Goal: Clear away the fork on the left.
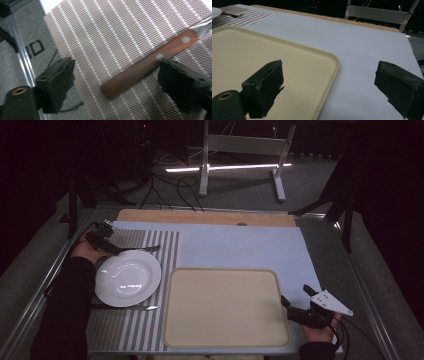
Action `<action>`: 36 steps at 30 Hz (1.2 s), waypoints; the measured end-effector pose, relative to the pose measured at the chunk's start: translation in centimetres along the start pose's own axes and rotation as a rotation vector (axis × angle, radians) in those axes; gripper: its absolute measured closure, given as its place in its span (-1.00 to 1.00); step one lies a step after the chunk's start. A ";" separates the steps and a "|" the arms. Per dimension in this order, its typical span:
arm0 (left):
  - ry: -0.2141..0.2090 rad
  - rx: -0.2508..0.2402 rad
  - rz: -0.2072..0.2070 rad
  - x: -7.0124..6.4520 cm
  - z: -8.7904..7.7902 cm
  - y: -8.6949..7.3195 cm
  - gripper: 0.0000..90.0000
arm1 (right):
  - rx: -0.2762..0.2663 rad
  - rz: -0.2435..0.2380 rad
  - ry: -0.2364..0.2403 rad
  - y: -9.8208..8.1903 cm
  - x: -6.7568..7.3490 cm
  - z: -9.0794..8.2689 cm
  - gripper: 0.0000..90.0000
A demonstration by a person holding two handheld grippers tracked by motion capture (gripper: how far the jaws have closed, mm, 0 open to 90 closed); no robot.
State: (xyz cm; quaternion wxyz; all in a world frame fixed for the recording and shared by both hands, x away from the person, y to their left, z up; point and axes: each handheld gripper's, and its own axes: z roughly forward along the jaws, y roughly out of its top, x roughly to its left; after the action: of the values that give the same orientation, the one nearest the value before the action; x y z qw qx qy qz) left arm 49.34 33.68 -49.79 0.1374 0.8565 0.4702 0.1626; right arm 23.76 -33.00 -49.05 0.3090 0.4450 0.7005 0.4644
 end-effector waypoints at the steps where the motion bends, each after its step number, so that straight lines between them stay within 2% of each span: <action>1: -0.008 -0.003 0.007 0.0 0.0 0.0 -0.59 | 0.002 0.002 -0.001 0.0 0.0 0.0 -0.82; 4: -0.066 -0.012 0.044 0.0 -0.1 0.0 -0.35 | 0.005 0.004 0.001 -0.1 -0.1 0.1 -0.82; 6: -0.086 -0.015 0.063 0.0 0.0 0.0 -0.28 | 0.006 0.002 0.003 -0.1 0.0 0.1 -0.82; 7: -0.086 0.001 0.072 -0.1 0.1 0.0 -0.16 | 0.007 -0.001 0.006 -0.1 0.0 0.2 -0.81; 11: -0.105 0.000 0.095 -0.2 0.0 0.2 0.01 | 0.010 0.002 0.013 -0.1 0.0 0.2 -0.81; 15: -0.114 0.021 0.145 -0.7 0.0 0.6 0.22 | 0.015 0.003 0.019 -0.1 0.0 0.3 -0.81; 18: -0.147 0.045 0.156 -0.8 -0.1 0.9 0.41 | 0.016 0.003 0.017 -0.1 0.0 0.3 -0.81; 19: -0.157 0.050 0.155 -0.8 -0.1 1.0 0.54 | 0.018 0.004 0.017 -0.1 0.0 0.3 -0.81; 21: -0.178 0.061 0.137 -0.8 -0.1 1.0 0.67 | 0.025 0.004 0.021 -0.1 0.0 0.3 -0.80; 28: -0.187 0.073 0.064 -0.5 0.0 1.1 0.69 | 0.032 0.005 0.022 -0.1 0.0 0.3 -0.80; 32: -0.175 0.089 0.058 -0.6 -0.1 1.3 0.70 | 0.028 0.006 0.019 -0.1 -0.1 0.3 -0.80; 36: -0.161 0.075 0.048 -0.7 -0.3 1.2 0.71 | 0.025 0.011 0.018 -0.1 -0.1 0.2 -0.80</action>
State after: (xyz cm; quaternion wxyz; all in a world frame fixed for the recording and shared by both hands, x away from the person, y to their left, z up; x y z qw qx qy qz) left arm 49.76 32.47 -49.12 0.1386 0.8824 0.4426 0.0789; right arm 23.94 -33.06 -49.27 0.2946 0.4487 0.7064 0.4613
